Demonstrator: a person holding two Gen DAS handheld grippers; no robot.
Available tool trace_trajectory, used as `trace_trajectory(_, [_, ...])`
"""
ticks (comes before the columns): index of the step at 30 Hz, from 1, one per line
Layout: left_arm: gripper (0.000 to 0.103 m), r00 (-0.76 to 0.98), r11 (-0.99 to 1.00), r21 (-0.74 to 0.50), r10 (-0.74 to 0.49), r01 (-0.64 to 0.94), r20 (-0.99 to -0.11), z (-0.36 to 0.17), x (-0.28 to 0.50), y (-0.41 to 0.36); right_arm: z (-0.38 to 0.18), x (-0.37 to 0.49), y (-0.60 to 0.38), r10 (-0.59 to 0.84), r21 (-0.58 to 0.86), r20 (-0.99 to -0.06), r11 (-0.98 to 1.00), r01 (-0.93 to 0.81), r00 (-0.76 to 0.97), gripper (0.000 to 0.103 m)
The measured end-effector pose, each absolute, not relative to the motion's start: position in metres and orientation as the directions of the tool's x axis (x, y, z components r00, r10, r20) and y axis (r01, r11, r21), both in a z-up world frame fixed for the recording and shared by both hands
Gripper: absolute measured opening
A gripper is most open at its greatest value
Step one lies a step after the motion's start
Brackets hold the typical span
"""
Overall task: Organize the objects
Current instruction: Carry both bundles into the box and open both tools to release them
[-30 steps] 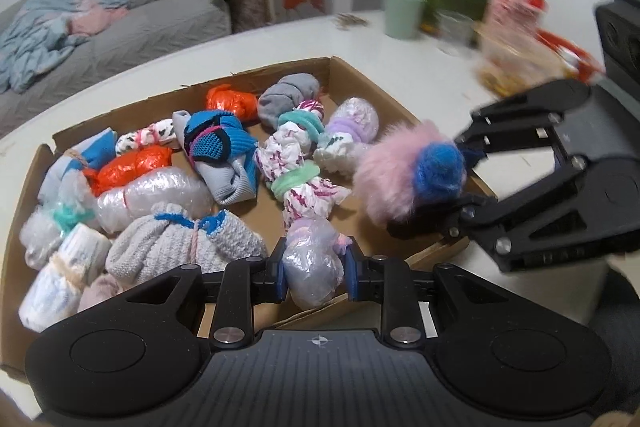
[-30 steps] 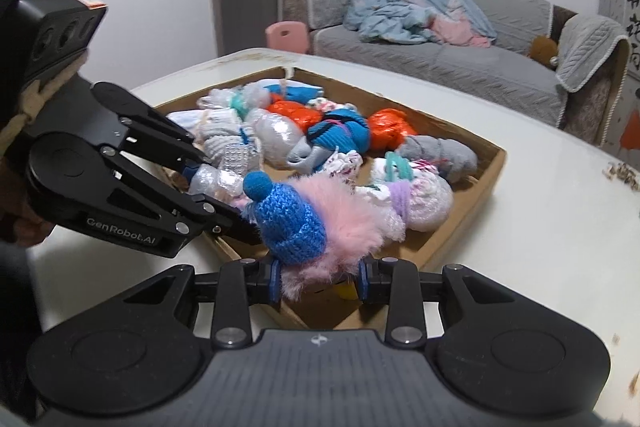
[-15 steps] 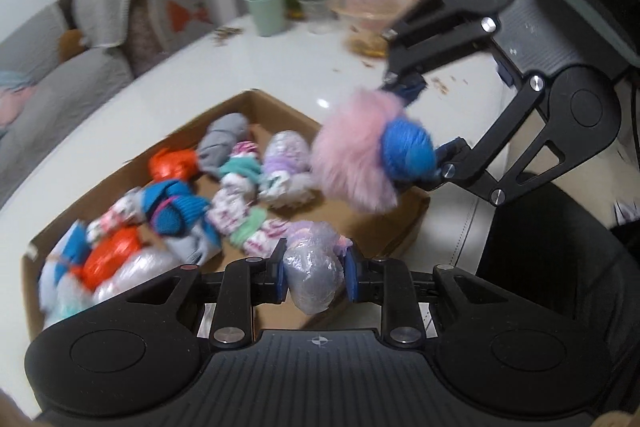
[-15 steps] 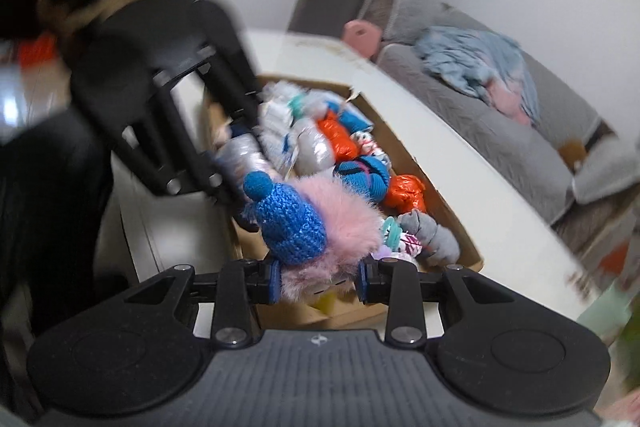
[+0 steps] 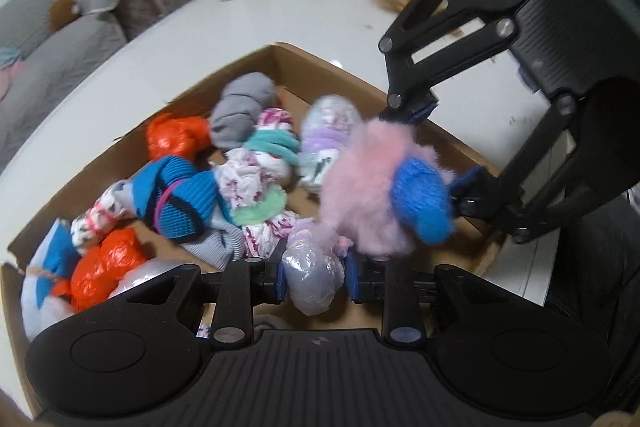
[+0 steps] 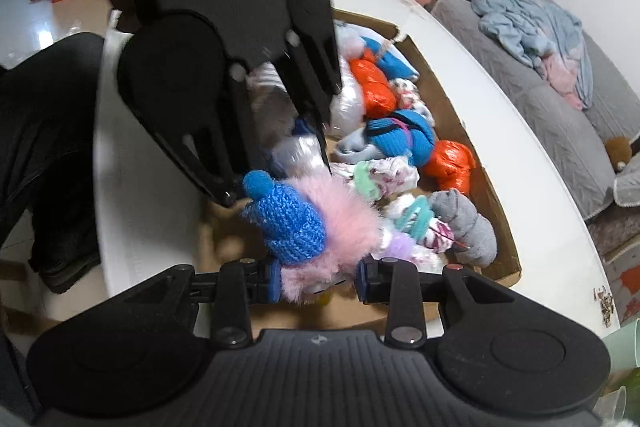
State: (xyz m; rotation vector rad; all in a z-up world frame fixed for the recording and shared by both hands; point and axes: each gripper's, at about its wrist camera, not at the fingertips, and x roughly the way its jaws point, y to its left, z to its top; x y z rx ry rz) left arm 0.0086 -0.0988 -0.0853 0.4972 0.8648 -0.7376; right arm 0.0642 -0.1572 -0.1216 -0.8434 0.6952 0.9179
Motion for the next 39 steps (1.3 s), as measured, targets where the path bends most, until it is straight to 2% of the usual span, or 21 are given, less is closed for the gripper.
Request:
trace_trajectory(7, [0.034, 0.53, 0.739, 0.1, -0.374, 0.666, -0.761, -0.094, -0.008, -0.092, -0.124, 0.063, -0.155, 0.363, -0.34, -0.817, 0.324, -0.883, 0.448, 0.031])
trace_trajectory(13, [0.034, 0.529, 0.801, 0.041, -0.355, 0.597, -0.771, -0.097, -0.013, -0.09, -0.125, 0.073, -0.152, 0.355, -0.253, -0.848, 0.381, -0.89, 0.393, 0.031])
trace_trajectory(16, [0.044, 0.531, 0.827, 0.021, -0.342, 0.562, -0.775, -0.091, -0.013, -0.089, -0.124, 0.078, -0.153, 0.351, -0.214, -0.857, 0.422, -0.881, 0.377, 0.033])
trace_trajectory(17, [0.06, 0.527, 0.835, 0.004, -0.344, 0.551, -0.777, -0.092, -0.013, -0.089, -0.124, 0.08, -0.152, 0.344, -0.213, -0.86, 0.432, -0.877, 0.378, 0.034])
trace_trajectory(18, [0.071, 0.52, 0.832, -0.007, -0.354, 0.555, -0.777, -0.09, -0.013, -0.087, -0.124, 0.081, -0.153, 0.338, -0.213, -0.862, 0.436, -0.875, 0.378, 0.036])
trace_trajectory(22, [0.072, 0.521, 0.842, 0.003, -0.331, 0.539, -0.787, -0.091, -0.012, -0.091, -0.125, 0.08, -0.152, 0.315, -0.209, -0.875, 0.441, -0.873, 0.368, 0.04])
trace_trajectory(25, [0.076, 0.522, 0.865, -0.021, -0.321, 0.5, -0.79, -0.088, -0.009, -0.092, -0.125, 0.081, -0.153, 0.297, -0.198, -0.884, 0.462, -0.864, 0.361, 0.05])
trace_trajectory(28, [0.081, 0.535, 0.892, -0.021, -0.289, 0.451, -0.793, -0.087, -0.012, -0.089, -0.122, 0.079, -0.154, 0.289, -0.202, -0.884, 0.473, -0.858, 0.368, 0.053])
trace_trajectory(30, [0.087, 0.536, 0.909, -0.042, -0.282, 0.415, -0.796, -0.086, -0.012, -0.087, -0.119, 0.079, -0.152, 0.288, -0.196, -0.884, 0.485, -0.852, 0.367, 0.068])
trace_trajectory(39, [0.09, 0.564, 0.933, -0.11, -0.298, 0.342, -0.77, -0.072, -0.023, -0.08, -0.108, 0.074, -0.152, 0.283, -0.208, -0.87, 0.53, -0.822, 0.403, 0.081])
